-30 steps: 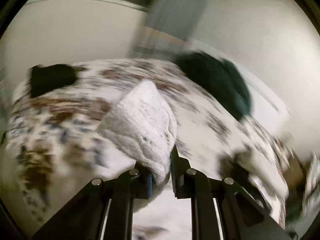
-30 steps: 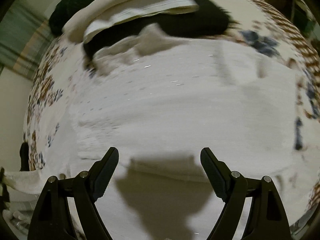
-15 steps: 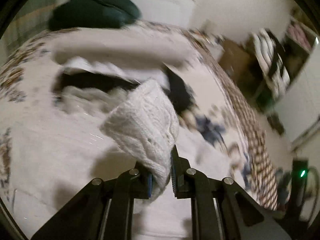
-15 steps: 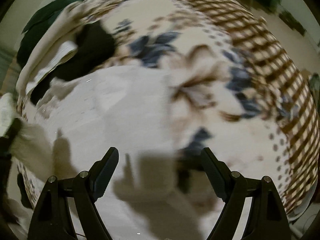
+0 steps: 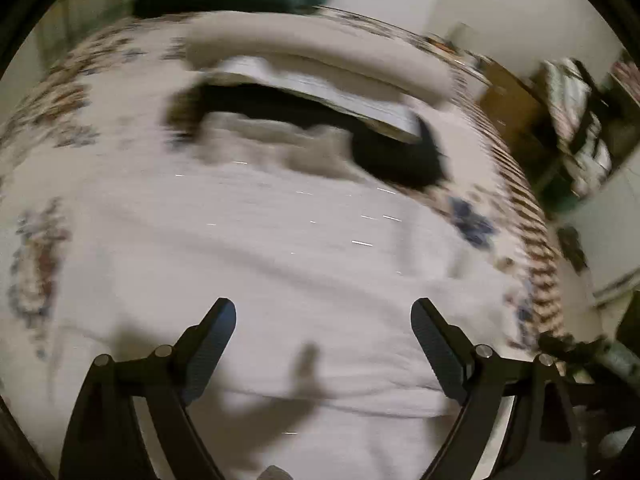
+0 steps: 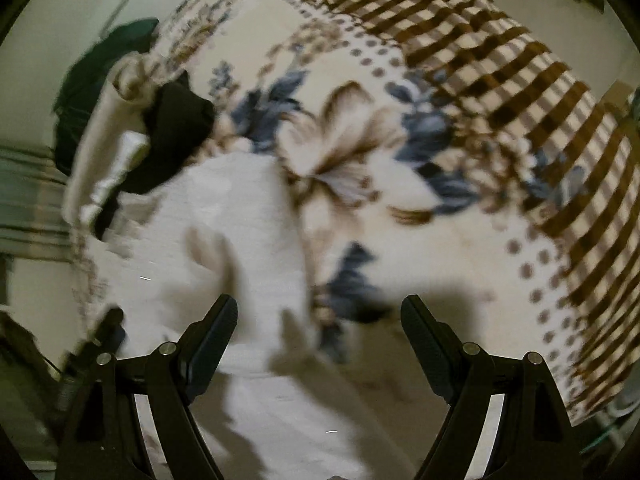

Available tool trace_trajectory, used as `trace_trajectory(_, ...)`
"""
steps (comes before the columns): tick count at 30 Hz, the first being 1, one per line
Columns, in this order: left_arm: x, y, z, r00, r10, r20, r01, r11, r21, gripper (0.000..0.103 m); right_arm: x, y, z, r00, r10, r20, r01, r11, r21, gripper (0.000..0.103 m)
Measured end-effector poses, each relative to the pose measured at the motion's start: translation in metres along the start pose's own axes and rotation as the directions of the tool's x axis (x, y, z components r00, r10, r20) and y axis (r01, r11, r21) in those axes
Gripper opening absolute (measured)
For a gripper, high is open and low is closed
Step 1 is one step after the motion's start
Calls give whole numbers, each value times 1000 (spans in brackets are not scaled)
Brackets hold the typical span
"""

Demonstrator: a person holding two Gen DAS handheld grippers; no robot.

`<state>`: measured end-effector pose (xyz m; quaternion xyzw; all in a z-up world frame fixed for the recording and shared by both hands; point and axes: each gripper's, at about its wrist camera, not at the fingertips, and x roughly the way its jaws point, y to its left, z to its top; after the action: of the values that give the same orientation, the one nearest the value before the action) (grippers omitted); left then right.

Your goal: Fold small clothes

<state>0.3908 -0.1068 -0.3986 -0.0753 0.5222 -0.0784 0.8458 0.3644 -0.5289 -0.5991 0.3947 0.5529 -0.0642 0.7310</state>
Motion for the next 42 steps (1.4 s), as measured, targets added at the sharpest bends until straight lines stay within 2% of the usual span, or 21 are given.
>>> trace_trajectory(1,-4,20,1,999,41,7,-41,999,-24,90,3,7,1,999,37,-3,-37,999,8,86)
trace_trajectory(4,-2,69,2,990,144,-12,-144,986,-84,90,24,29,4,997,67,-24,-67,998,6,86)
trace_trajectory(7,5,113,-1,975,216,-47,-220,966,-134,90,55,44,2,997,-45,-55,43,998,-38,86)
trace_trajectory(8,7,125,-2,970,237,-56,-243,959,-144,90,64,49,1,997,-48,-68,46,998,-43,84)
trace_trajectory(9,8,133,-3,965,254,-65,-261,953,-156,90,70,52,-2,996,-43,-74,39,998,-58,62)
trace_trajectory(10,9,143,-4,963,262,-66,-269,950,-161,90,74,62,-7,992,-106,-64,98,988,-119,16)
trace_trajectory(11,13,146,-7,962,266,-68,-273,948,-161,90,73,68,-10,988,-146,-45,137,978,-155,11)
trace_trajectory(13,17,160,-11,959,271,-81,-281,945,-165,90,67,74,-14,981,-191,18,190,959,-208,9)
trace_trajectory(16,22,176,-18,959,263,-110,-279,945,-173,90,62,67,-3,968,-242,73,251,952,-178,8)
trace_trajectory(19,21,191,-24,960,248,-132,-269,947,-176,90,74,55,8,979,-196,-49,188,973,-132,9)
trace_trajectory(20,20,196,-24,961,240,-139,-262,948,-180,90,74,55,8,981,-185,-67,175,977,-125,10)
trace_trajectory(21,18,200,-22,963,231,-139,-254,949,-185,90,71,57,8,982,-175,-71,165,978,-127,15)
trace_trajectory(23,11,206,-13,972,201,-118,-221,957,-187,90,60,60,9,985,-161,-55,153,980,-127,43)
trace_trajectory(24,9,208,-2,974,201,-102,-217,961,-174,90,56,61,9,988,-150,-41,144,982,-123,64)
trace_trajectory(25,9,209,9,976,200,-86,-212,964,-158,90,49,61,9,988,-151,-19,147,982,-119,69)
trace_trajectory(27,13,211,25,977,197,-81,-206,969,-133,90,41,65,11,986,-164,-6,162,980,-113,69)
trace_trajectory(30,28,217,35,981,142,-133,-159,979,-126,90,40,69,6,986,-167,-20,164,982,-91,69)
trace_trajectory(32,30,222,22,980,111,-168,-134,982,-130,90,40,61,-15,982,-185,-48,180,979,-94,69)
trace_trajectory(34,27,229,-7,970,114,-213,-140,984,-111,90,41,43,-39,975,-208,-72,202,976,-82,69)
trace_trajectory(38,7,240,-80,957,84,-278,-119,987,-111,90,46,-3,-95,961,-239,-142,236,971,-37,69)
trace_trajectory(42,-15,247,-148,939,76,-334,-123,985,-121,90,47,-39,-140,954,-226,-196,228,974,-15,69)
